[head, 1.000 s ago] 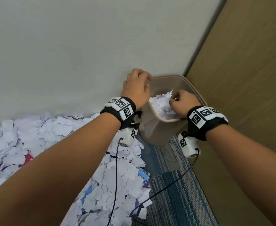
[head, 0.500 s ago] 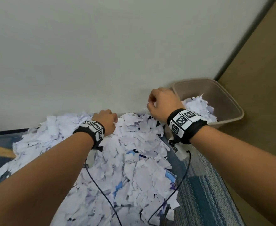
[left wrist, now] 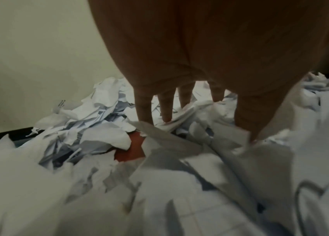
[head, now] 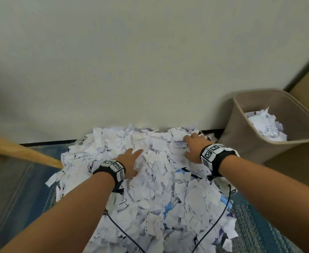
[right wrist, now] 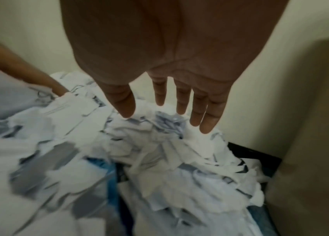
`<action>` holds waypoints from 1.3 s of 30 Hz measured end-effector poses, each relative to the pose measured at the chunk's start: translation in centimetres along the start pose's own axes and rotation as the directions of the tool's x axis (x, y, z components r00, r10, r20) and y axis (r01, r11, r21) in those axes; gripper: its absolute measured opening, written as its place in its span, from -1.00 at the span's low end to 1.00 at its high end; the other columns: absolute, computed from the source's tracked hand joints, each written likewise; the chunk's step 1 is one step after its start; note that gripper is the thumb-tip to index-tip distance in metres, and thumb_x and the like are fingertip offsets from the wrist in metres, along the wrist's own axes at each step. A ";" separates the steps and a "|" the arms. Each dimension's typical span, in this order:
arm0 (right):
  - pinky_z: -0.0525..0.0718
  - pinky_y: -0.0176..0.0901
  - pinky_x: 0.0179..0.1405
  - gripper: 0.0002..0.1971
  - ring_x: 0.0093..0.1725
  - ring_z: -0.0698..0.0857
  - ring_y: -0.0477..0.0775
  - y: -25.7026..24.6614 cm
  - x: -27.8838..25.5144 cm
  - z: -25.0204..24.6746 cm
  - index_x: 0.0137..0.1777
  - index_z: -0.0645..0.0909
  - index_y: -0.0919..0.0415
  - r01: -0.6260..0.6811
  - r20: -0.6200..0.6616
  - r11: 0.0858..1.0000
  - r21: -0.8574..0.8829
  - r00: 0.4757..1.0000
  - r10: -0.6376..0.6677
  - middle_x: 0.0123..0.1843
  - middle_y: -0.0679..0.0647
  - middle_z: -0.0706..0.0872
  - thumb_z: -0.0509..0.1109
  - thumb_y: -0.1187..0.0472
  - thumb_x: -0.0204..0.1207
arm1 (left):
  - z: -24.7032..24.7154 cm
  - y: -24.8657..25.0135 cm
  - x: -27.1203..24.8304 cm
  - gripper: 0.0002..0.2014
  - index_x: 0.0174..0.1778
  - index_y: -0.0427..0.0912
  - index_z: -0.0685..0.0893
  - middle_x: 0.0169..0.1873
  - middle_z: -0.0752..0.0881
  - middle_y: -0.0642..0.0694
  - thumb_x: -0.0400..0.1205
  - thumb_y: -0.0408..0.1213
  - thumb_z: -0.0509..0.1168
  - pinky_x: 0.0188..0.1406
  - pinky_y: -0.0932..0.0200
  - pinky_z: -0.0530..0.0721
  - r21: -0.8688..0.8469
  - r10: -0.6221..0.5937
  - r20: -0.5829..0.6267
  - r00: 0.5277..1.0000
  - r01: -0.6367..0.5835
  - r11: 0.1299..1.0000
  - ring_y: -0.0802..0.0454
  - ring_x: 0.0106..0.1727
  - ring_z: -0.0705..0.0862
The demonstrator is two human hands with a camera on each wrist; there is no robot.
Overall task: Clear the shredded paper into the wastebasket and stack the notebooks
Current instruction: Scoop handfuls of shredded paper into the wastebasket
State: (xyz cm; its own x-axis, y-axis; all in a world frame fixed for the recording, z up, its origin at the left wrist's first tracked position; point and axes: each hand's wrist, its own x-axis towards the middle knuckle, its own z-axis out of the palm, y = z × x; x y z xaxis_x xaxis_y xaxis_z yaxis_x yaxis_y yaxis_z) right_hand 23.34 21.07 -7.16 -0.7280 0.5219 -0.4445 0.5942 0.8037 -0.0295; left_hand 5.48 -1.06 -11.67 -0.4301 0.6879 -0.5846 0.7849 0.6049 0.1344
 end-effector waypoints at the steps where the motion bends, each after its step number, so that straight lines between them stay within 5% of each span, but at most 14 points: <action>1: 0.55 0.18 0.32 -0.33 0.44 0.43 0.33 -0.7 0.0 0.6 0.58 0.23 0.04 0.017 0.020 1.000 0.005 1.000 -0.017 0.54 0.18 0.32 0.33 -0.07 0.51 | 0.2 -0.1 -0.3 -0.13 0.63 0.29 -0.05 0.67 0.00 -0.10 0.52 0.05 0.37 0.45 -0.29 0.41 0.009 0.022 0.019 1.000 -0.022 1.000 -0.28 0.58 0.27; 6: 0.45 0.32 0.44 -0.12 0.62 0.18 0.31 -5.2 -0.8 2.9 0.66 -0.07 -0.16 0.236 0.035 0.971 -0.036 0.971 -0.235 0.74 0.04 -0.15 0.40 -0.12 0.47 | -0.9 1.7 -2.2 -0.33 0.60 0.06 0.27 0.50 0.37 -0.15 0.58 -0.11 0.39 0.44 -0.01 0.43 -0.005 0.221 0.046 0.974 -0.221 0.975 -0.18 0.49 0.42; 8: 0.44 0.40 0.41 -0.15 0.63 0.14 0.32 -7.0 -1.4 3.5 0.62 -0.07 -0.20 0.345 0.032 0.936 -0.064 0.939 -0.343 0.73 0.00 -0.19 0.39 -0.12 0.47 | -1.6 2.1 -2.5 -0.41 0.59 0.08 0.33 0.50 0.44 -0.12 0.62 -0.17 0.32 0.42 0.02 0.46 -0.068 0.241 0.074 0.968 -0.237 0.969 -0.14 0.46 0.47; 11: 0.41 0.42 0.41 -0.17 0.62 0.16 0.33 -8.6 -1.8 4.7 0.63 -0.02 -0.19 0.394 0.111 0.915 -0.091 0.917 -0.384 0.72 0.01 -0.09 0.38 -0.14 0.47 | -2.4 1.5 -2.8 -0.52 0.44 0.20 0.50 0.40 0.56 -0.05 0.60 -0.26 0.24 0.30 0.06 0.58 -0.119 0.172 0.057 0.984 -0.164 0.979 -0.07 0.33 0.59; 15: 0.39 0.41 0.42 -0.24 0.61 0.19 0.33 -8.1 -1.8 5.8 0.63 0.12 -0.16 0.422 0.202 0.886 -0.190 0.900 -0.386 0.71 0.02 0.02 0.35 -0.22 0.48 | -3.3 -0.8 -2.9 -0.73 -0.03 0.10 0.68 0.06 0.73 -0.04 0.61 -0.34 0.14 -0.09 0.08 0.77 -0.180 0.024 -0.065 0.998 -0.035 0.983 -0.03 -0.09 0.74; 17: 0.41 0.40 0.40 -0.31 0.59 0.23 0.33 -7.2 -1.8 5.8 0.60 0.18 -0.16 0.437 0.214 0.871 -0.223 0.894 -0.394 0.69 0.00 0.05 0.34 -0.18 0.50 | -3.4 -2.2 -3.1 -0.81 -0.07 0.05 0.63 -0.03 0.72 -0.07 0.64 -0.27 0.12 -0.29 0.12 0.72 -0.146 -0.052 -0.102 0.993 0.037 0.989 -0.03 -0.24 0.73; 19: 0.44 0.37 0.36 -0.38 0.53 0.31 0.32 -6.5 -1.7 5.4 0.56 0.24 -0.16 0.427 0.225 0.870 -0.246 0.898 -0.377 0.66 -0.01 0.12 0.32 -0.13 0.50 | -3.2 -3.9 -3.3 -0.84 0.03 -0.02 0.59 -0.01 0.68 -0.10 0.65 -0.21 0.11 -0.24 0.13 0.67 -0.059 -0.125 -0.123 0.985 0.119 0.991 -0.06 -0.18 0.70; 25: 0.55 0.19 0.28 -0.46 0.35 0.50 0.23 -6.4 -1.7 3.5 0.48 0.42 0.01 0.313 0.112 0.925 -0.214 0.949 -0.295 0.49 0.04 0.40 0.30 -0.09 0.51 | -1.9 -7.5 -3.9 -0.60 0.38 -0.02 0.44 0.32 0.51 -0.12 0.65 0.03 0.18 0.21 -0.05 0.60 0.048 -0.225 -0.115 0.968 0.231 0.972 -0.15 0.26 0.58; 30: 0.50 0.24 0.35 -0.20 0.48 0.36 0.28 -7.1 -2.1 3.8 0.60 0.17 -0.09 0.360 -0.025 0.925 -0.125 0.930 -0.366 0.65 0.08 0.15 0.32 -0.30 0.39 | -0.7 -10.0 -5.1 -0.25 0.58 0.11 0.25 0.52 0.33 -0.14 0.51 0.37 0.20 0.41 -0.13 0.48 0.011 -0.264 -0.066 0.962 0.265 0.964 -0.20 0.46 0.44; 33: 0.41 0.36 0.43 -0.07 0.60 0.23 0.31 -8.4 -2.8 5.0 0.64 -0.02 -0.16 0.425 0.010 0.896 -0.130 0.904 -0.428 0.71 0.09 0.00 0.26 -0.46 0.34 | 0.4 -10.2 -6.1 0.16 0.62 0.19 0.13 0.60 0.18 -0.14 0.12 0.67 0.18 0.50 -0.17 0.38 -0.094 -0.171 0.061 0.983 0.177 0.980 -0.21 0.55 0.32; 36: 0.34 0.36 0.49 0.03 0.64 0.16 0.31 -9.8 -3.5 6.3 0.67 -0.14 -0.15 0.477 0.073 0.866 -0.152 0.879 -0.471 0.73 0.09 -0.07 0.25 -0.52 0.31 | 1.0 -9.4 -6.5 0.40 0.64 0.24 0.02 0.64 0.07 -0.13 -0.17 0.75 0.15 0.54 -0.21 0.32 -0.115 -0.116 0.126 0.985 0.131 0.985 -0.22 0.60 0.24; 39: 0.34 0.36 0.49 0.06 0.63 0.15 0.32 -10.7 -4.0 6.8 0.68 -0.15 -0.13 0.496 0.108 0.853 -0.161 0.868 -0.485 0.73 0.10 -0.09 0.27 -0.53 0.31 | 1.1 -8.1 -6.0 0.31 0.65 0.21 0.00 0.64 0.09 -0.12 0.01 0.63 0.34 0.54 -0.21 0.32 -0.055 -0.102 0.117 0.988 0.109 0.993 -0.24 0.60 0.23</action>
State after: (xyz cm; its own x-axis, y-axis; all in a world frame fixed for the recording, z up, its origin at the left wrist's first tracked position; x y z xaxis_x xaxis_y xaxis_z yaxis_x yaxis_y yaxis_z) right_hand 22.26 8.44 -11.16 -0.8829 0.0326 -0.4685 0.0904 0.9907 -0.1015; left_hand 2.20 -10.59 -10.16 -0.4523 0.5712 -0.6850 0.7079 0.6971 0.1138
